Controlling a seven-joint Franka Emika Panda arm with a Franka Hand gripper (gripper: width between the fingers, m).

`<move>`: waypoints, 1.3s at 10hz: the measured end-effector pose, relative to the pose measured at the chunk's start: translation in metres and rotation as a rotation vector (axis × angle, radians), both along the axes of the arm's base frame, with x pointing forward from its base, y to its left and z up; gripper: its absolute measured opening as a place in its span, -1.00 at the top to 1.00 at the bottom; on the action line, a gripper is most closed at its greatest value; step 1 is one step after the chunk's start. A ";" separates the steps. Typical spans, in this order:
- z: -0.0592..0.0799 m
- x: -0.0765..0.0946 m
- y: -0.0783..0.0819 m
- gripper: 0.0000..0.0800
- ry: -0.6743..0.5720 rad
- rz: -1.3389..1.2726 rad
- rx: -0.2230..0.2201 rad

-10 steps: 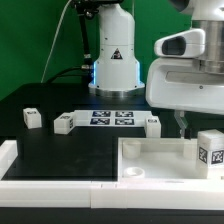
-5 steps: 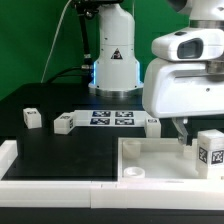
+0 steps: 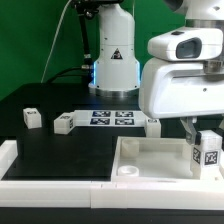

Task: Assemble one leg

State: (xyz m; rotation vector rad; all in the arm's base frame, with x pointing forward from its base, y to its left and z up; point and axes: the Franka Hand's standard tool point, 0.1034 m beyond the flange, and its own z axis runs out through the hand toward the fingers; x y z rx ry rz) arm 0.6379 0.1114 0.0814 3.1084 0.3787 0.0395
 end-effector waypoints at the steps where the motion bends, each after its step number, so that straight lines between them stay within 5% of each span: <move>1: 0.000 0.000 0.000 0.27 0.000 -0.061 0.003; 4: 0.000 -0.001 0.000 0.27 0.007 -0.593 0.038; 12: 0.002 -0.008 -0.027 0.24 0.006 -1.106 -0.034; 13: 0.002 -0.008 -0.027 -0.22 0.007 -1.106 -0.033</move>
Offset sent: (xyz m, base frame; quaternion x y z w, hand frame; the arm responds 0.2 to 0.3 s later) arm -0.0016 -0.0088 0.0016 0.0115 0.0064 0.4291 0.9032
